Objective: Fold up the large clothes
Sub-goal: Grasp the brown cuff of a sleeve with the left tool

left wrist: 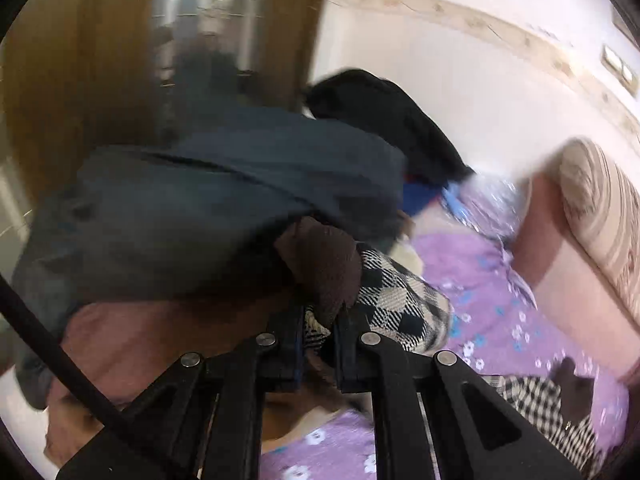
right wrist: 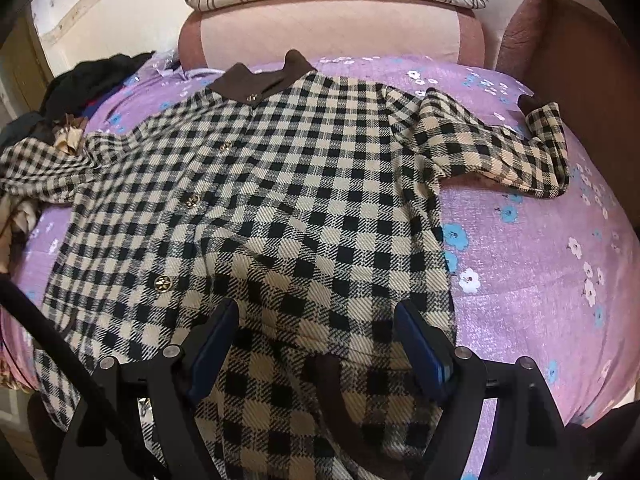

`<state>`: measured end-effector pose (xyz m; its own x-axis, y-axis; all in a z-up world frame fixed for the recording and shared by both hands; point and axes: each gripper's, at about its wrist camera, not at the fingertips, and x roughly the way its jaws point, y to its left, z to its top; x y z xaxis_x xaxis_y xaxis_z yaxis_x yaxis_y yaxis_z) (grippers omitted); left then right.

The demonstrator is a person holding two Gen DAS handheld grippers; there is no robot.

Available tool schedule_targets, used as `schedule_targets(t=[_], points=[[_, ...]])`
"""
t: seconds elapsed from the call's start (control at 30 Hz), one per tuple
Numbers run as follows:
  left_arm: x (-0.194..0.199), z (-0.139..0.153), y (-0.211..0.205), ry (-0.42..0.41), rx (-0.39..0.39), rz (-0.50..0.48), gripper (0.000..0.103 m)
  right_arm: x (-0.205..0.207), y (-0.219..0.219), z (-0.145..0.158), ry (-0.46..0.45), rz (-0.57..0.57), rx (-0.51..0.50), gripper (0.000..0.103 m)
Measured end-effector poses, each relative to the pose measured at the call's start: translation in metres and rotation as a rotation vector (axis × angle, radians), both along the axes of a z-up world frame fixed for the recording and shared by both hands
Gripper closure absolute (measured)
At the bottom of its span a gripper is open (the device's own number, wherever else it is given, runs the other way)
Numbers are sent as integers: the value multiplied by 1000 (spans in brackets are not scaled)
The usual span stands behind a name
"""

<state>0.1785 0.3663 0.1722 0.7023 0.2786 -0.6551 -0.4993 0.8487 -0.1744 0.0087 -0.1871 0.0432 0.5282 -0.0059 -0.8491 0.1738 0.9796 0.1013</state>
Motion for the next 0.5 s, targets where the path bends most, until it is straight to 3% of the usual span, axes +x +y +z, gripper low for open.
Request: schedule_targets(t=[0.2,0.33,0.5], points=[[-21,22,-43,-19,64,-63,93,-21,-12,12,-52,-13,36,19],[-14,32,-115,-32,93,-207,93,-38,-25,15,-75,-37,71,19],[1,28,-245,-32,81,-455,93,-57,-42,14,-88,-62,104,19]])
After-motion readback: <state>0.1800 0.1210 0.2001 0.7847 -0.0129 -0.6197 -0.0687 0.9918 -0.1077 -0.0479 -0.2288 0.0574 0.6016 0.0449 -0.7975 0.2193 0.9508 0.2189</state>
